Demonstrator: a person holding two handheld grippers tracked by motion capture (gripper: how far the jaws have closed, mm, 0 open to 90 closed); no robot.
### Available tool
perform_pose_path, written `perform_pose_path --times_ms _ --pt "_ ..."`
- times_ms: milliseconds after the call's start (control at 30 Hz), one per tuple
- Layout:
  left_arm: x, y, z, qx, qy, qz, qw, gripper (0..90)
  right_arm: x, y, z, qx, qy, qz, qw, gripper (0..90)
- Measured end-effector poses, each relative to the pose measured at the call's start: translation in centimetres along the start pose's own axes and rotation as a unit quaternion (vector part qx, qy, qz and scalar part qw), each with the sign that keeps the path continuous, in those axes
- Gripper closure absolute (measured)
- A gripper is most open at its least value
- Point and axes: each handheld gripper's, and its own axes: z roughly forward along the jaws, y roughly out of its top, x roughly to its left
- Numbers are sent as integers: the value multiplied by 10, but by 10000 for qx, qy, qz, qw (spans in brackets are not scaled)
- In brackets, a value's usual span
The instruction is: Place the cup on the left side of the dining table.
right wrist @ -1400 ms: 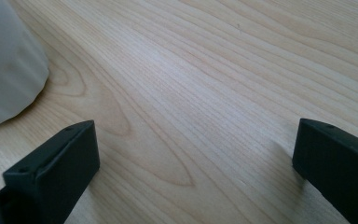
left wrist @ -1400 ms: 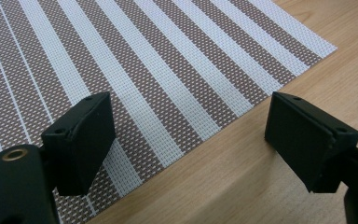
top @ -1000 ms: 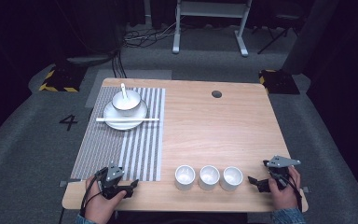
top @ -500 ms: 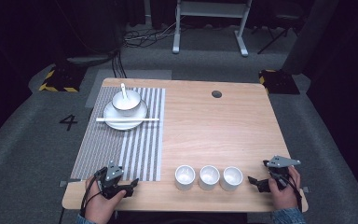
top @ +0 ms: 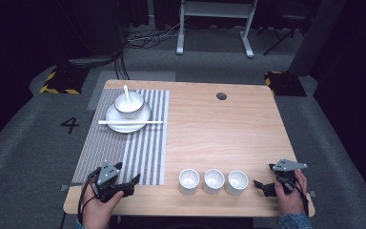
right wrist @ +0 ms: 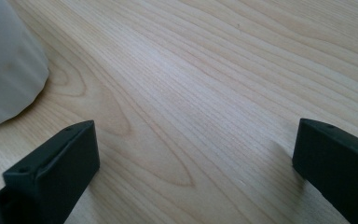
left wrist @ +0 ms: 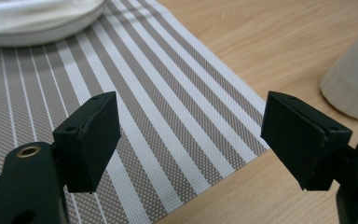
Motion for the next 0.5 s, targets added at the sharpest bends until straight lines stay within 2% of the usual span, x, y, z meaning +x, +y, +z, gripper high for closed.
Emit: perform_pose_path --times_ms 67,200,500 --pt "-1 2 -3 -154 84 63 9998 202 0 0 0 0 0 2 10000 4" --pt "-1 6 -8 -286 221 85 9993 209 0 0 0 1 0 3 10000 4" --pt "-6 14 -11 -405 231 192 9987 216 0 0 0 -2 1 1 10000 5"
